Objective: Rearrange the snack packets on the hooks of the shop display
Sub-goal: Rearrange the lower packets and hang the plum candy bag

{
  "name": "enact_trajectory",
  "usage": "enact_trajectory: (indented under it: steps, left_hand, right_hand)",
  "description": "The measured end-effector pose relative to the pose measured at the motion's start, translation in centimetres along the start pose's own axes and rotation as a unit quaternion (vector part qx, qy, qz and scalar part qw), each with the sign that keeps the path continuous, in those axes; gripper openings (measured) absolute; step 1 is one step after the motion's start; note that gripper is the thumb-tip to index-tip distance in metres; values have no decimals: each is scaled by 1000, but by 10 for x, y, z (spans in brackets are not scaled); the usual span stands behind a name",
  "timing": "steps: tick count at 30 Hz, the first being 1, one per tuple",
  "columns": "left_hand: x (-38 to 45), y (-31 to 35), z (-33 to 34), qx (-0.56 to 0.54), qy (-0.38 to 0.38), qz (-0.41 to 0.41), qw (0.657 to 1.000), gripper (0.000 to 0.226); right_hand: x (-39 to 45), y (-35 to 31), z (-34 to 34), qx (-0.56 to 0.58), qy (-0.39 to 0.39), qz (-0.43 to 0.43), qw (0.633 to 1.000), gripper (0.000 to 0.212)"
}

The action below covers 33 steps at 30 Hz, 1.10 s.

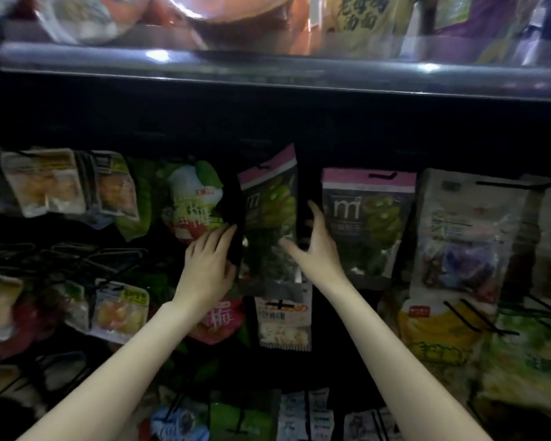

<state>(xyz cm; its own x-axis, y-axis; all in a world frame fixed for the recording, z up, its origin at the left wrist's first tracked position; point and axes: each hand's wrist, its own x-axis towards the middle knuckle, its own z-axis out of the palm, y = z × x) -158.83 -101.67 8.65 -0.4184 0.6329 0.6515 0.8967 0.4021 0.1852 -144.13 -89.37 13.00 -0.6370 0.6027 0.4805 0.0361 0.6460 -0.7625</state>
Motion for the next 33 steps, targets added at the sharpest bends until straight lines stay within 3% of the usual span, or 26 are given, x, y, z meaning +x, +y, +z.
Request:
enact_trajectory:
  steps: [5,9,11,14,16,19,25,28,33]
  left_hand:
    - [-14,-21,-17,-54,21,22,998,61]
    - [-14,-26,-30,-184,24,-5,983,61]
    - [-11,-21,-41,-301,0,-48,953,66]
    - [-11,-9,-60,-502,-55,-86,859,79]
    - [-13,-3,-63,-530,-92,-62,841,82]
    - [-19,10,-61,-506,-109,-23,855,79]
    - [-26,34,-59,-460,-41,2,887,95]
    - [-24,49,-53,-409,-82,20,909,99]
    - [-13,80,-37,-314,-144,62,936,102]
  right_hand:
    - [15,-10,29,-13,69,35,997,81]
    - [8,-26,18,28,77,41,996,79]
    - [-4,-34,5,93,69,29,993,80]
    - [-29,-34,-12,120,25,25,992,84]
    - [-44,-29,-24,114,0,27,993,85]
    - [-57,-31,-40,102,5,0,995,82]
    - [-63,-46,-75,-16,-45,-88,995,78]
    - [-66,-32,-83,-50,-63,-69,994,82]
    - [-79,-1,-85,-75,25,-12,997,85]
